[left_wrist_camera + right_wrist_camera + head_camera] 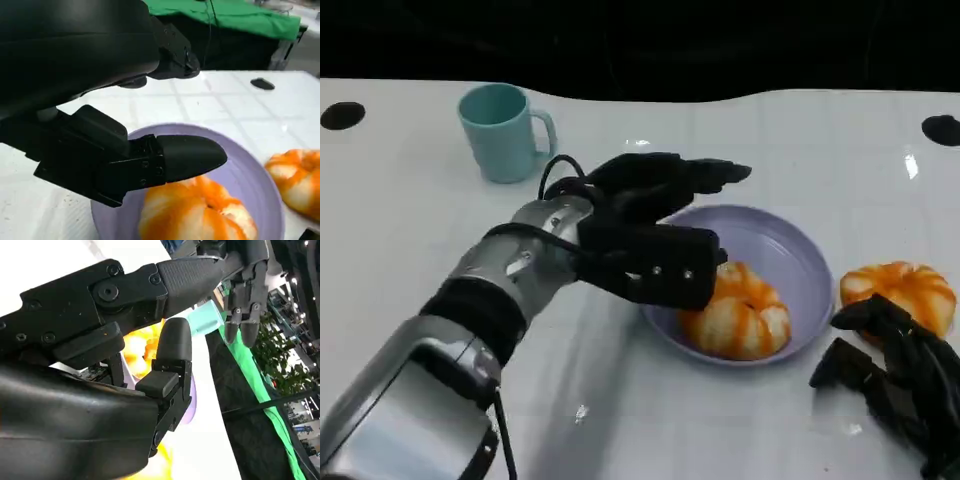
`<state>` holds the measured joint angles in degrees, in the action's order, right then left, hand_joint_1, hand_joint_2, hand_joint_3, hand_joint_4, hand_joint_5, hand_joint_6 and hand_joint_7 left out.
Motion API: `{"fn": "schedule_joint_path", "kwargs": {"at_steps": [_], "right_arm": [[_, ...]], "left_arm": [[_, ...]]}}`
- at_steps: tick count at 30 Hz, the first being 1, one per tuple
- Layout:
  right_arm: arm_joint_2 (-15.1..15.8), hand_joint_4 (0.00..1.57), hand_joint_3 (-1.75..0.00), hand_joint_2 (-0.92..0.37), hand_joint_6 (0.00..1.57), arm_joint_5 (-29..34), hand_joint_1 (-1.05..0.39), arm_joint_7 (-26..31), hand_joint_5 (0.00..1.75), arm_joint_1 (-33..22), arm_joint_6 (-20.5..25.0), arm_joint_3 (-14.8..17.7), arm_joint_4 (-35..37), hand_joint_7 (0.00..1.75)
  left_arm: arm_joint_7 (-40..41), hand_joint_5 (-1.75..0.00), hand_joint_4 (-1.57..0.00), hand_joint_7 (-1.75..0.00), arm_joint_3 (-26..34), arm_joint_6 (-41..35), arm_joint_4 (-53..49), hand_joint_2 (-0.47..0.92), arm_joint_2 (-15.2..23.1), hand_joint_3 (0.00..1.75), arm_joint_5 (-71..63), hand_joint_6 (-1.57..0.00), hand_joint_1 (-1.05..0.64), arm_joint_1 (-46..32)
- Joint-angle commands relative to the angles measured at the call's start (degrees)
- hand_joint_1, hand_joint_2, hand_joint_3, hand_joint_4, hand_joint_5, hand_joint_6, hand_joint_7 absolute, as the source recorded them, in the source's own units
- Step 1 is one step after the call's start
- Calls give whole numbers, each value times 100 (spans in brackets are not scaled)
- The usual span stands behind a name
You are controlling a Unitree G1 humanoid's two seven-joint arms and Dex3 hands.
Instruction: Grasp the bread from the table and place it into the plate.
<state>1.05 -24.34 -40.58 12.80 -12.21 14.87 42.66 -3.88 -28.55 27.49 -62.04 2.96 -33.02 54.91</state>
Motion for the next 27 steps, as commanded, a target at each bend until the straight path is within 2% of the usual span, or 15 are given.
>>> {"fn": "schedule_joint_path", "kwargs": {"at_steps": [1,5,8,9,12,14,17,18,20,21,25,26,27], "right_arm": [[56,63,-25,-92,56,40,-51,39,159,-107,-12,18,49,130],[64,62,-25,-92,55,38,-52,33,159,-96,0,22,58,131],[70,62,-21,-92,56,19,-53,77,159,-98,103,31,27,130],[71,63,-20,-92,56,9,-53,95,159,-96,142,38,19,129],[66,63,-18,-92,57,1,-53,135,158,-96,190,48,-3,128],[62,64,-17,-92,57,7,-53,167,158,-99,208,47,-20,127],[77,64,-17,-92,58,100,-54,227,157,-119,112,1,-39,125],[76,64,-17,-92,58,127,-54,267,157,-141,94,-12,-62,125],[70,64,-17,-92,60,157,-54,320,157,-164,71,-27,-88,125],[67,64,-17,-92,61,170,-55,334,158,-168,54,-31,-90,125],[59,65,-18,-92,62,190,-55,347,159,-170,36,-31,-92,124],[45,64,-17,-92,62,118,-55,283,159,-166,112,-10,-106,124],[33,63,-17,-92,61,73,-54,237,160,-166,147,4,-115,124]], "left_arm": [[-29,-30,-22,-7,403,494,251,92,259,67,490,-31,-86,-476],[144,-34,-29,-8,708,950,407,92,315,61,809,-38,-81,-922],[-495,-39,-34,-9,1388,1389,604,92,95,54,2035,-41,-76,-1646],[-746,-47,-33,-8,1560,1446,709,92,33,56,2403,-42,-76,-1855],[-1337,-57,-31,-7,1843,1381,1092,92,-91,55,3132,-43,-74,-2283],[-1903,-61,-38,-8,2076,1195,1529,92,-228,53,3860,-45,-70,-2698],[-2678,-63,-46,-9,2417,462,2160,92,-461,47,4937,-51,-69,-3188],[-2893,-63,-47,-9,2550,-113,2519,92,-547,46,5436,-51,-68,-3406],[-3146,-68,-57,-14,2748,-1103,3145,92,-643,39,6169,-64,-67,-3765],[-3214,-75,-58,-16,2838,-1568,3431,92,-675,41,6487,-70,-65,-3927],[-3213,-84,-60,-19,2982,-2337,3983,92,-694,44,6754,-77,-62,-4160],[-3238,-94,-62,-24,3109,-2822,4185,92,-658,45,7075,-80,-62,-4330],[-3277,-122,-62,-54,3210,-3254,4350,92,-603,47,7328,-76,-62,-4469]]}}
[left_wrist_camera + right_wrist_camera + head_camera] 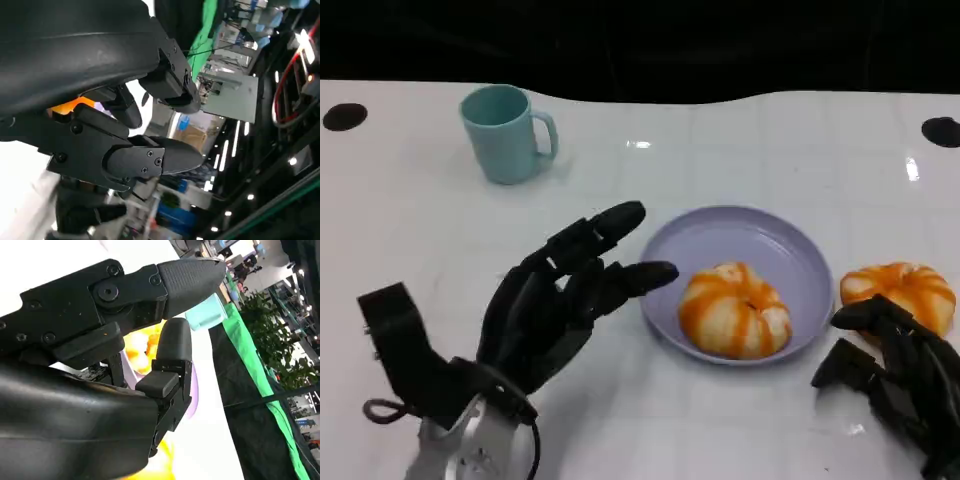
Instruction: Grasp the bread from the table and place it into the plate.
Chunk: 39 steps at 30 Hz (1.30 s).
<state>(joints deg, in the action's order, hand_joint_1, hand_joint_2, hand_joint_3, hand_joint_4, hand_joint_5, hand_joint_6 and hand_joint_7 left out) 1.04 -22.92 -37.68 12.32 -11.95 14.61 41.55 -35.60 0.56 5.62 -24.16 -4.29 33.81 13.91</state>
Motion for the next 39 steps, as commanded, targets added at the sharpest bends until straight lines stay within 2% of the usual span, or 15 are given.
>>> {"fn": "schedule_joint_path", "kwargs": {"at_steps": [1,2,4,5,8,15,20,39], "right_arm": [[31,63,-16,-92,60,-96,-54,-95,161,-116,136,38,-3,124],[31,63,-16,-92,60,-108,-54,-120,161,-115,140,43,-1,124],[42,62,-15,-92,60,-110,-54,-170,161,-105,116,50,28,123],[48,63,-16,-92,60,-115,-53,-200,161,-97,104,56,48,123],[50,64,-18,-92,61,-144,-52,-250,160,-80,135,75,64,123],[66,64,-20,-92,61,-103,-52,-231,156,-95,100,42,42,121],[49,65,-21,-92,61,-25,-53,-112,157,-162,38,2,-67,122],[24,61,-20,-92,60,50,-52,97,160,-311,201,-41,-377,123]], "left_arm": [[-110,-141,-62,-87,388,-1497,733,92,188,47,880,-66,-62,-516],[-101,-159,-65,-119,452,-1799,865,92,230,44,1020,-61,-61,-612],[44,-169,-66,-137,547,-2216,1127,92,246,43,1166,-58,-60,-787],[132,-172,-75,-152,598,-2395,1263,92,233,37,1222,-63,-59,-886],[211,-174,-84,-169,712,-2671,1512,92,188,38,1271,-64,-58,-1103],[431,-175,-90,-173,796,-2718,1764,92,98,45,1039,-70,-59,-1411],[491,-175,-87,-175,791,-2640,1788,92,73,42,872,-67,-54,-1633],[335,-175,-83,-175,661,-2307,1752,92,23,43,492,-62,-56,-1763]]}}
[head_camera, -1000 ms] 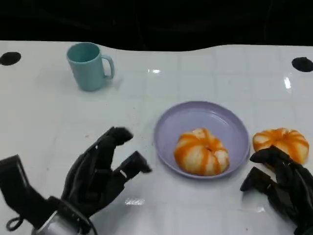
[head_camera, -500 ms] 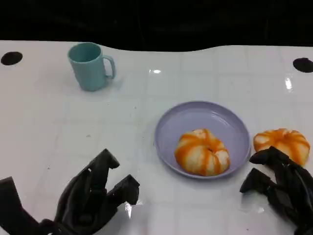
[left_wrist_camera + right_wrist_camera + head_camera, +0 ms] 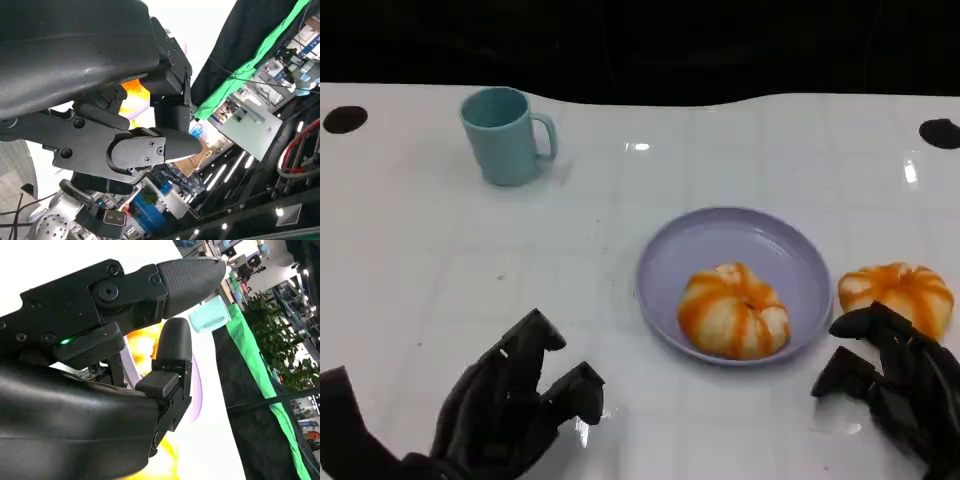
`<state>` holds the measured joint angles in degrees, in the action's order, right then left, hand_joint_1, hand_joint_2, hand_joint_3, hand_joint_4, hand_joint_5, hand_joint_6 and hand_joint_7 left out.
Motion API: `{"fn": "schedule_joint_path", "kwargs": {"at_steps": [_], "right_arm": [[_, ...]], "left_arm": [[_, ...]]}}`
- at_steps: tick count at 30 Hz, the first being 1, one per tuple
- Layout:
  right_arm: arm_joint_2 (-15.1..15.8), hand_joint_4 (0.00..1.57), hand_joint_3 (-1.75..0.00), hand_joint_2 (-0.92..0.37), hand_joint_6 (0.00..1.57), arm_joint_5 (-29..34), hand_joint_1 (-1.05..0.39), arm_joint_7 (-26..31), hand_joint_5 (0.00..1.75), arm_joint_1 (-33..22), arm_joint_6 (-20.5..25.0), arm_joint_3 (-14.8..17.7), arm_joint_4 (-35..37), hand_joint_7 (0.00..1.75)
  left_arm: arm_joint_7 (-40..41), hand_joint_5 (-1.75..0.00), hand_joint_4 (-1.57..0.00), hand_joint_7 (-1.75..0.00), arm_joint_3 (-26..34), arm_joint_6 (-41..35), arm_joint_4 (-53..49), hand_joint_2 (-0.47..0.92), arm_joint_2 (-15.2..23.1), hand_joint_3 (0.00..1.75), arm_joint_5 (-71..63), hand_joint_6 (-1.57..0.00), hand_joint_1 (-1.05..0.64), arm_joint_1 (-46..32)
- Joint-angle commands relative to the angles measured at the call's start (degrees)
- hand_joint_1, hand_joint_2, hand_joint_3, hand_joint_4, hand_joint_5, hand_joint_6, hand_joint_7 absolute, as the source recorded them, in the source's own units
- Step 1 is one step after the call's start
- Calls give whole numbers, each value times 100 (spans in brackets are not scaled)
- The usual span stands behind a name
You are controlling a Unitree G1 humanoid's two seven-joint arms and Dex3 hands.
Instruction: Grasp the bread from the table and place it into the plate.
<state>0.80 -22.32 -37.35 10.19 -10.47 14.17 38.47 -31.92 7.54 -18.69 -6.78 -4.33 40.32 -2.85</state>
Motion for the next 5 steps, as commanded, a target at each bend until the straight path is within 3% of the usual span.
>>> {"fn": "schedule_joint_path", "kwargs": {"at_steps": [1,5], "right_arm": [[44,61,-21,-92,60,-15,-52,52,160,-103,39,6,-69,123],[38,61,-21,-92,59,-19,-51,24,159,-108,0,9,-61,122]], "left_arm": [[-23,-175,-82,-175,-43,117,25,92,27,44,-167,-62,-56,-94],[-80,-175,-83,-175,4,82,-39,92,49,43,-125,-62,-56,-24]]}}
